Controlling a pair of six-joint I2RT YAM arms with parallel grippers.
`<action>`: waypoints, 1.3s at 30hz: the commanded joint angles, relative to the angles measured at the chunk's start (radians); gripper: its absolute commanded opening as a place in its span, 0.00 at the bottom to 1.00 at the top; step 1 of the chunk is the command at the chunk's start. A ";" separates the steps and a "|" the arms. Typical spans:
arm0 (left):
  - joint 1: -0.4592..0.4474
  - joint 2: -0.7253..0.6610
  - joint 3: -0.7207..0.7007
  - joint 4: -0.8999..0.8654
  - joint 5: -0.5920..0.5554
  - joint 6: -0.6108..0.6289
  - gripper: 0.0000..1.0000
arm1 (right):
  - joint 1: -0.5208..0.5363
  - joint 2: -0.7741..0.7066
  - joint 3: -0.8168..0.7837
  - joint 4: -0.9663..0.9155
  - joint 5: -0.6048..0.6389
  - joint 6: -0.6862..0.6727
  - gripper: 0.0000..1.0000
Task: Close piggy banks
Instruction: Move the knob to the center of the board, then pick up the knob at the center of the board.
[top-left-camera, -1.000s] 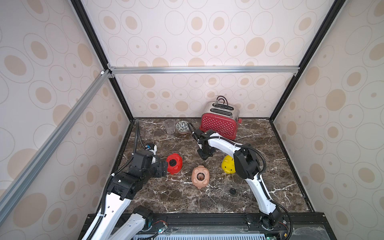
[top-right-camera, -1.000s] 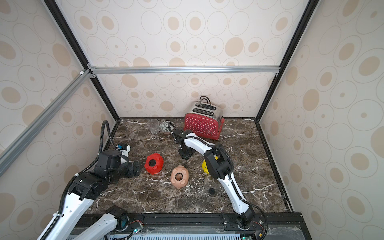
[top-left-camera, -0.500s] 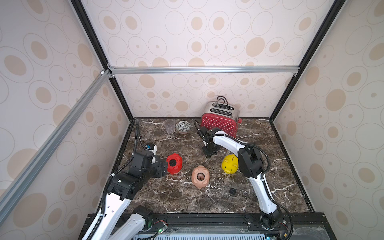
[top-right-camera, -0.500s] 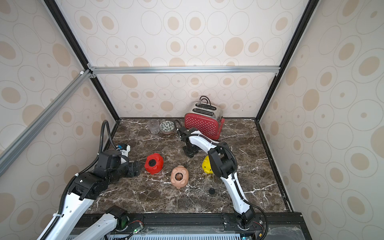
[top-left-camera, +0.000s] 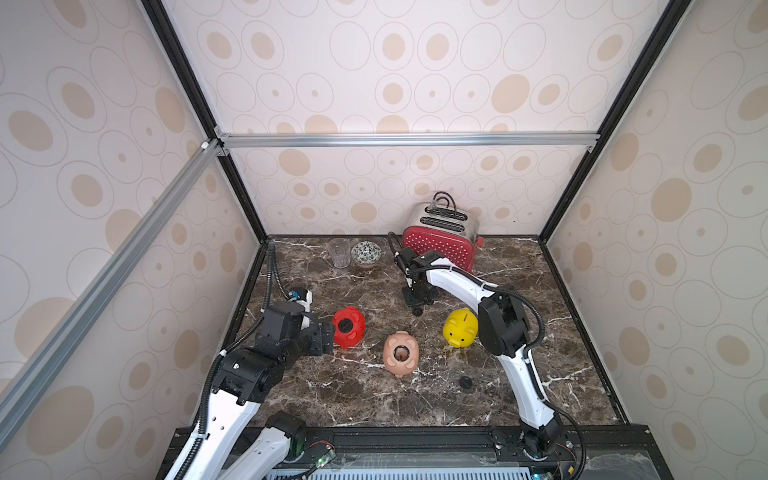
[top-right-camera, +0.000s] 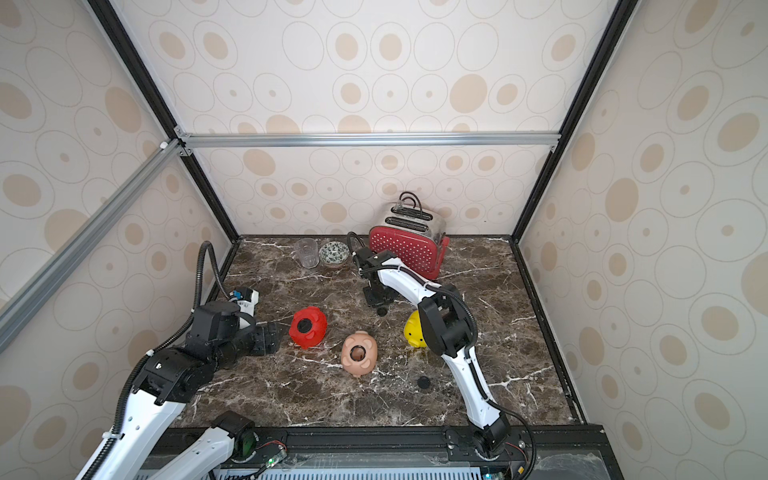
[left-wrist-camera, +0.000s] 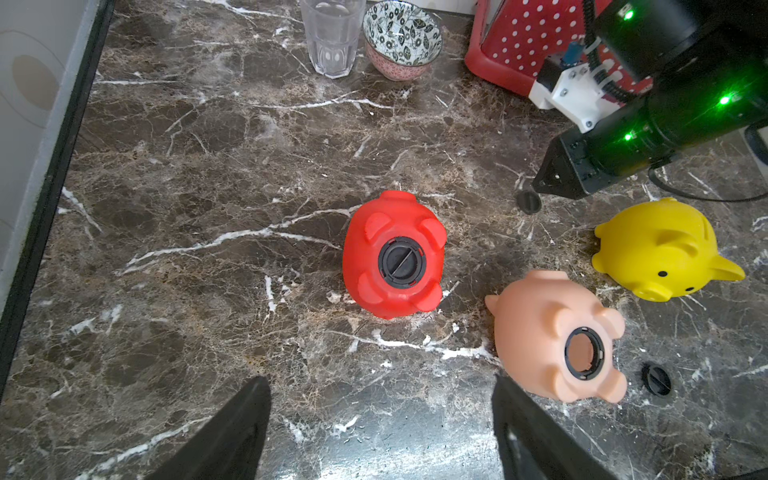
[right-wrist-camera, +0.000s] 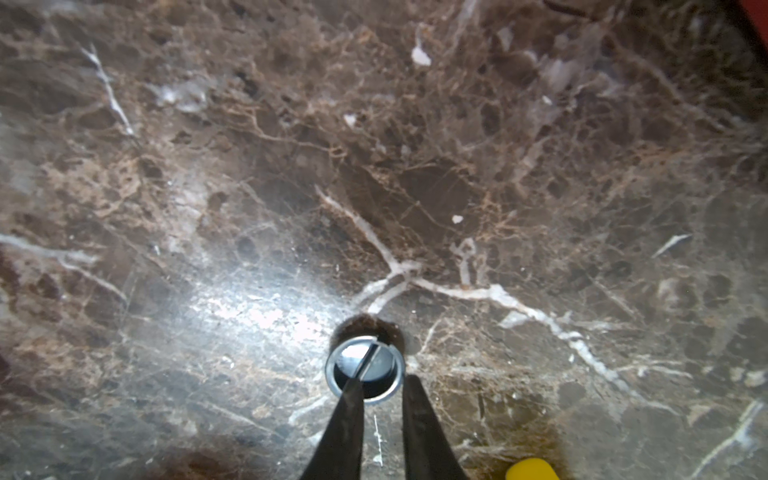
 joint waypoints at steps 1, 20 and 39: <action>0.005 -0.014 -0.004 -0.010 0.010 0.010 0.84 | 0.000 -0.008 0.033 -0.066 0.081 0.028 0.21; 0.005 -0.047 -0.015 0.010 0.058 0.016 0.84 | -0.007 -0.085 -0.106 0.040 -0.034 0.479 0.24; 0.005 -0.042 -0.019 0.023 0.114 0.030 0.84 | -0.006 0.029 -0.020 0.009 -0.048 0.652 0.18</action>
